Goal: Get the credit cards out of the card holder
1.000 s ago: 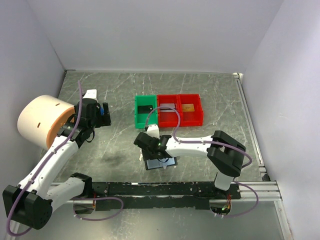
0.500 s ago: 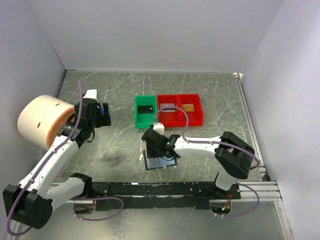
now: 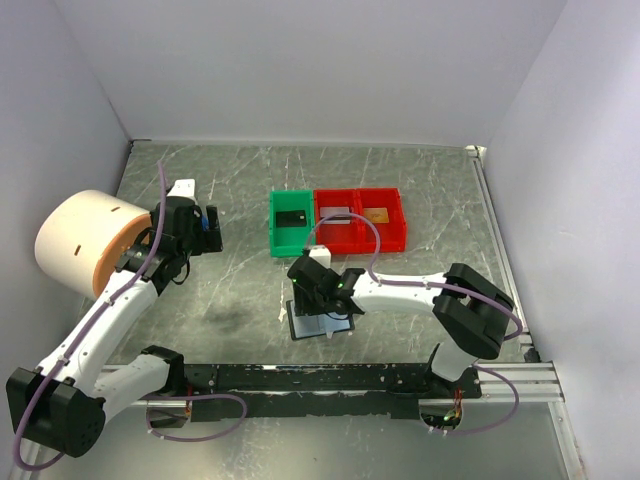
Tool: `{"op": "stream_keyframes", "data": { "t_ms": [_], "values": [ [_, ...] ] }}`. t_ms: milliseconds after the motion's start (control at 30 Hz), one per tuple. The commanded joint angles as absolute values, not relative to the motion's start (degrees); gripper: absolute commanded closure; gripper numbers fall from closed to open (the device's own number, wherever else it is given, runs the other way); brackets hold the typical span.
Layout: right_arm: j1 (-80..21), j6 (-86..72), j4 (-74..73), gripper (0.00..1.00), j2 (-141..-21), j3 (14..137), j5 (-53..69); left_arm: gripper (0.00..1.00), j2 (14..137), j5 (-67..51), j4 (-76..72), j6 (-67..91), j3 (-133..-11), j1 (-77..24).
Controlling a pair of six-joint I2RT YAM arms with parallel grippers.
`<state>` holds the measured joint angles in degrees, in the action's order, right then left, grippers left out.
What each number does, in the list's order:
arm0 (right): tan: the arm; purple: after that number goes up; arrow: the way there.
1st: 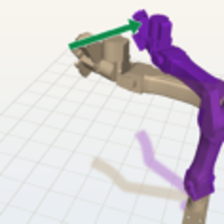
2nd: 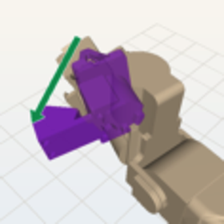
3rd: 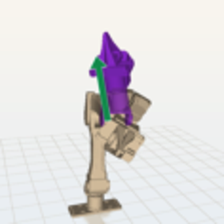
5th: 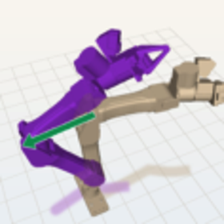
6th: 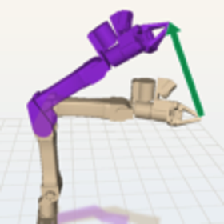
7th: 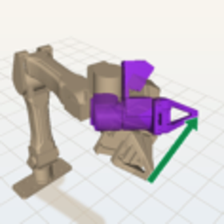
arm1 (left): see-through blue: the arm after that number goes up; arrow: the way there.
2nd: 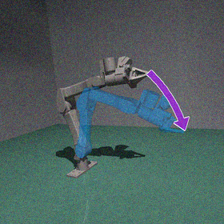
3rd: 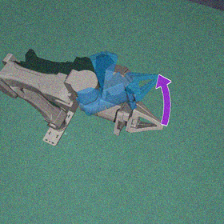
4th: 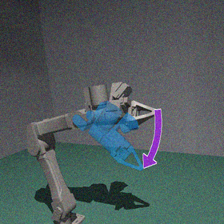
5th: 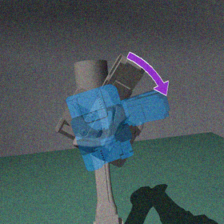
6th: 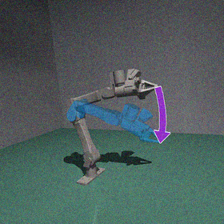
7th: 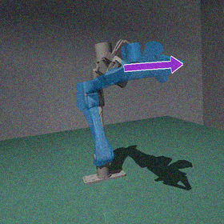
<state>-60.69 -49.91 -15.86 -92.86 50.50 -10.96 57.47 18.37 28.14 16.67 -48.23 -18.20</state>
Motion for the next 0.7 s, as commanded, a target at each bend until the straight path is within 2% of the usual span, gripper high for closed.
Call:
{"op": "stream_keyframes", "data": {
  "t_ms": [0,67,233,367,667],
  "values": [
    [-60.5,-48.3,-20.0,0.52,-93.5,52.1,-13.2,0.03,57.3,17.7,27.5,15.9,-48.4,-17.7],
    [-60.7,-47.6,-21.7,0.52,-93.6,53.3,-14.4,0.03,57.3,17.7,27.5,15.8,-48.3,-17.7],
    [-61.8,-45.3,-25.0,0.39,-92.4,56.0,-17.5,0.03,57.5,17.6,27.5,15.8,-48.5,-17.7],
    [-62.0,-44.7,-25.7,0.33,-93.4,56.9,-17.8,0.03,57.6,17.5,27.5,15.7,-48.5,-17.7],
    [-62.5,-44.8,-24.2,0.34,-98.0,57.0,-14.3,0.04,57.6,17.5,27.4,15.7,-48.4,-17.7]
  ]
}}
